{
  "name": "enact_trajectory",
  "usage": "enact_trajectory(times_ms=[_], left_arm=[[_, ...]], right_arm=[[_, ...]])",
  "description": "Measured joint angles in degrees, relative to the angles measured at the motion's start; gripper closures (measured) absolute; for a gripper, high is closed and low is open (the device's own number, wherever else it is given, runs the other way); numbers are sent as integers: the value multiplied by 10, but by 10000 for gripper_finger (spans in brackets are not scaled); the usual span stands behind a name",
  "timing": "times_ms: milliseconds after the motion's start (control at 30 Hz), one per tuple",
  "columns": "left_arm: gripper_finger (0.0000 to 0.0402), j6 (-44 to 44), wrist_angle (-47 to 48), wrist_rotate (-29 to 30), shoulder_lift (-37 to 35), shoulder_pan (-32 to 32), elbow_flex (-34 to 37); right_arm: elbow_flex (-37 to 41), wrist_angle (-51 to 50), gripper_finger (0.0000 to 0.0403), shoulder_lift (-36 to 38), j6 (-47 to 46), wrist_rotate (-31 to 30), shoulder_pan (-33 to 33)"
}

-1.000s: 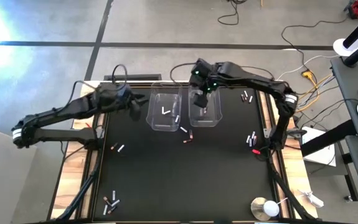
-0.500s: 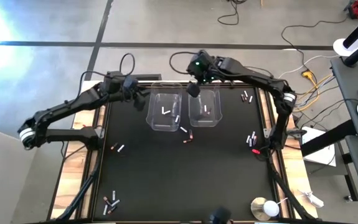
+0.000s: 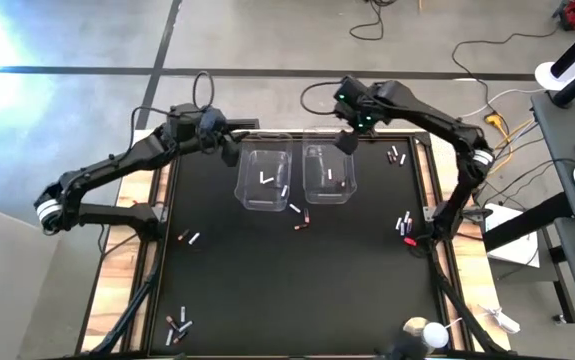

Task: Sort batteries
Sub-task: Put the white battery into the left transparent bin

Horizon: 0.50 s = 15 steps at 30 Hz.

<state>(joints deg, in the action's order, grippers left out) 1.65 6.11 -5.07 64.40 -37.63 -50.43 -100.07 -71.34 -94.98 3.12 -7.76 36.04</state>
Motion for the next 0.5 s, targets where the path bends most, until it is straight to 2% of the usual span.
enact_trajectory(times_ms=[233, 367, 500], left_arm=[[274, 1, 17, -44, 19, 1, -34], [274, -33, 32, -49, 15, -3, -52], [274, -36, 41, -47, 11, -25, -45]], right_arm=[[95, -47, 101, 107, -109, 18, -12], [144, -48, 100, 149, -204, 32, -76], [150, -39, 107, 137, -277, 37, -163]])
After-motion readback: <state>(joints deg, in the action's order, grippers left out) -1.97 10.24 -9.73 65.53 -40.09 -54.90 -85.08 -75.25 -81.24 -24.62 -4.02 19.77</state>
